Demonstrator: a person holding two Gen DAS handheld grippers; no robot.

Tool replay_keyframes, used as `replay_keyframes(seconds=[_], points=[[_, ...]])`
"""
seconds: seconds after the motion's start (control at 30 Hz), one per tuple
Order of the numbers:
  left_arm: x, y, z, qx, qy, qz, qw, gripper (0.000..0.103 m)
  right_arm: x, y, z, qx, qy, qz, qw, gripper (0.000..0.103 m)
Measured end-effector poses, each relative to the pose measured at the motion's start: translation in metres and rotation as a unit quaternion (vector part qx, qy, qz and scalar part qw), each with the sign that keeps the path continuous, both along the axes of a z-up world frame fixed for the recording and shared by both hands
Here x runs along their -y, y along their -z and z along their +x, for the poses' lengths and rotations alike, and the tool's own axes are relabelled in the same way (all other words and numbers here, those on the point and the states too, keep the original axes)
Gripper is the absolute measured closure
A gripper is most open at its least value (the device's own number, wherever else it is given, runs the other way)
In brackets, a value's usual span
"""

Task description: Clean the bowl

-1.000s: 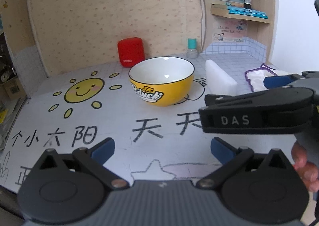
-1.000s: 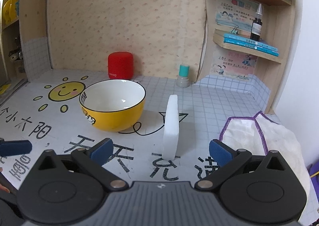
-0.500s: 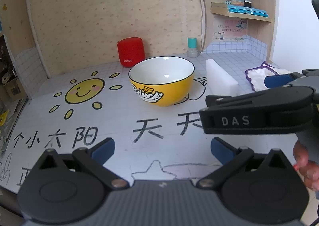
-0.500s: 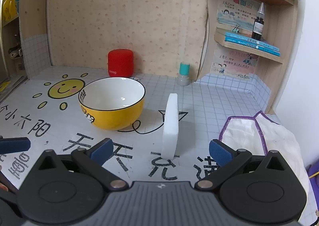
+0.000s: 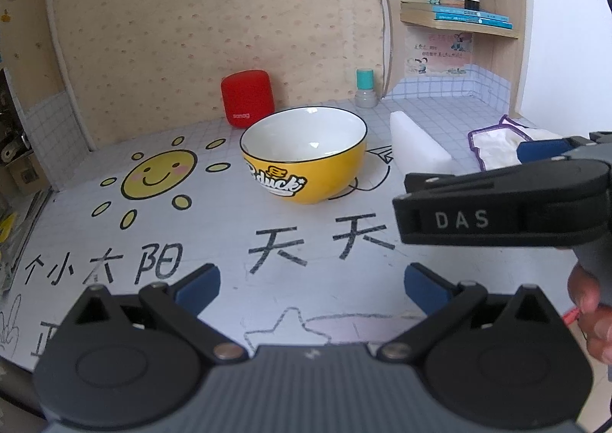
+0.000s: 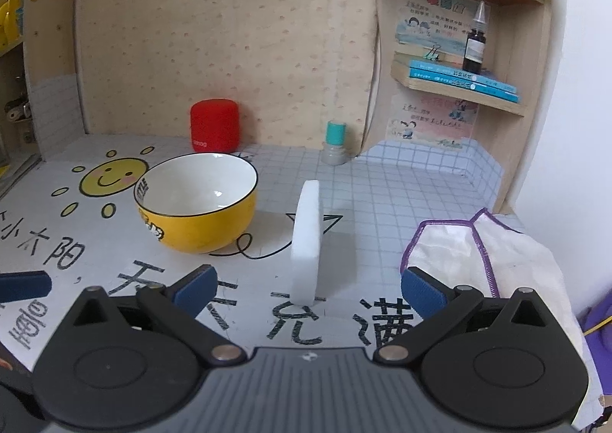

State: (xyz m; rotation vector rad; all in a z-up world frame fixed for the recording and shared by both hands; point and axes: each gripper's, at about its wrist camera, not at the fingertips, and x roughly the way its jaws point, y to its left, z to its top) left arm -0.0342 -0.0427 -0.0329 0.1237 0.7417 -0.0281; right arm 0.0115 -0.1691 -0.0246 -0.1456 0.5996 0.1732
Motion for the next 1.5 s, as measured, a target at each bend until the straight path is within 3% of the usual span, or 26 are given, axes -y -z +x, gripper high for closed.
replay_keyframes(seconds=[0.4,1.17,1.5], points=[[0.002,0.002,-0.001,-0.004,-0.001,0.01,0.9999,0.0,-0.01,0.003,-0.003,0.007,-0.007,-0.04,0.999,0.0],[0.0,0.005,-0.003,-0.009,0.008,-0.008,0.9999,0.0,-0.007,0.0,-0.004,-0.008,-0.014,0.0,1.0,0.0],[-0.001,0.005,-0.003,-0.013,0.009,-0.011,0.9998,0.0,-0.011,0.002,-0.002,-0.011,-0.004,-0.007,1.0,0.0]])
